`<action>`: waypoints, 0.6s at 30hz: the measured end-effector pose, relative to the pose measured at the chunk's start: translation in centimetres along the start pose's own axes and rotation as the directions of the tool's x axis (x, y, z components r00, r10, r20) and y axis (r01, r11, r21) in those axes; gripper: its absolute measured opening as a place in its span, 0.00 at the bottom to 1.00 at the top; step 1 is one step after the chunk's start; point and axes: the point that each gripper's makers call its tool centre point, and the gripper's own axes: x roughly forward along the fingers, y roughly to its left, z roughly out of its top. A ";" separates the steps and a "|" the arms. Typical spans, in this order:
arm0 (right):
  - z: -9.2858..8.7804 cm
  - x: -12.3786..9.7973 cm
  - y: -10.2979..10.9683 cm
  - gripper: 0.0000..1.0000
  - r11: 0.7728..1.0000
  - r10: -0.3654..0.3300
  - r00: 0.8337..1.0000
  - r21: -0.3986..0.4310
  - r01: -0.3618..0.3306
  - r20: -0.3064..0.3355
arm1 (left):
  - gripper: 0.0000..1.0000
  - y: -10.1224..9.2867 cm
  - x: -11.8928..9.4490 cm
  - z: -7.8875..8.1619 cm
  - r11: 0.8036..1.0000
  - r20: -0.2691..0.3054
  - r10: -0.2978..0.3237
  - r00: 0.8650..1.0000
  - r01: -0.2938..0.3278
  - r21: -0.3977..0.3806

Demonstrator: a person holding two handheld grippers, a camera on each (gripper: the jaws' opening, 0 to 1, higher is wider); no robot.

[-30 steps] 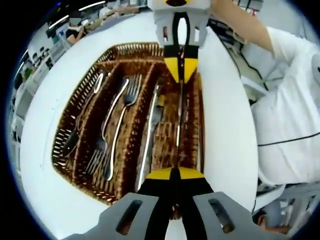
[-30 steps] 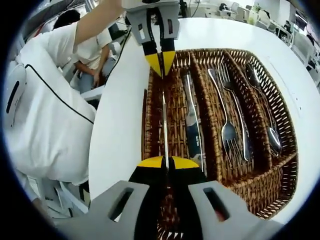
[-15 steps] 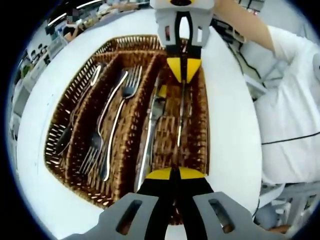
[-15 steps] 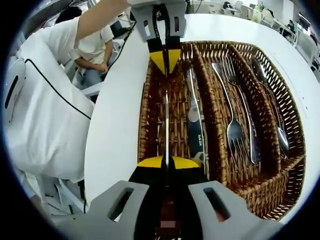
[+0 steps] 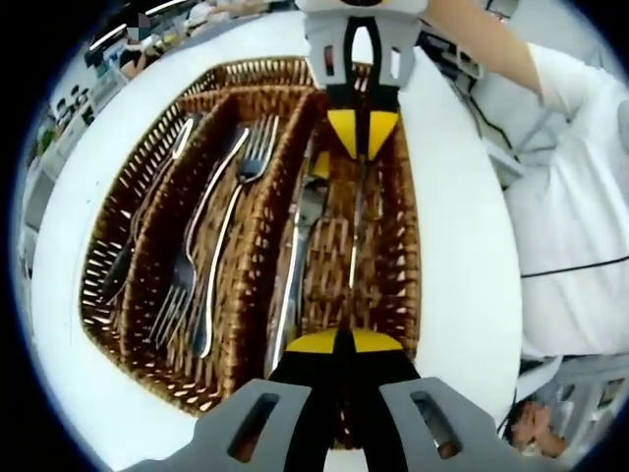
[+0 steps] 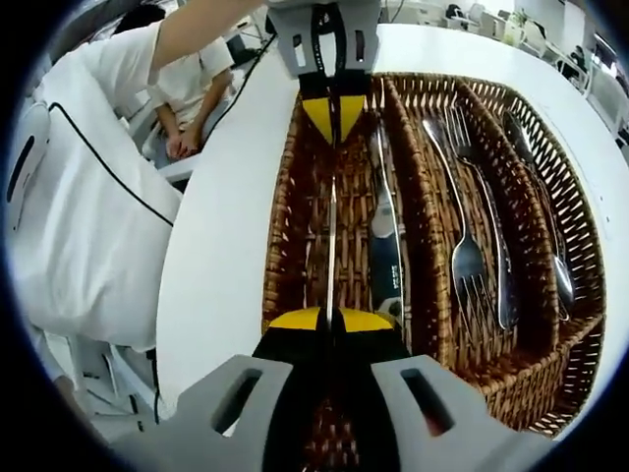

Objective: Arrange the knives, forks, and spoons in their matching storage slots by inserting each utensil handle-first until every utensil is classified and aligned in the correct compartment

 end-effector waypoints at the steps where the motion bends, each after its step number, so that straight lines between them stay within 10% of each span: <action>1: 0.0 0.0 0.0 0.05 1.000 0.001 1.000 -0.003 -0.001 0.000 | 0.01 0.0 0.0 0.0 1.000 -0.001 0.000 1.000 0.000 0.000; 18: -0.7 -1.2 -0.4 0.03 0.999 0.008 1.000 -0.036 -0.008 -0.021 | 0.01 0.2 -0.1 0.1 1.000 0.005 -0.022 1.000 0.022 0.006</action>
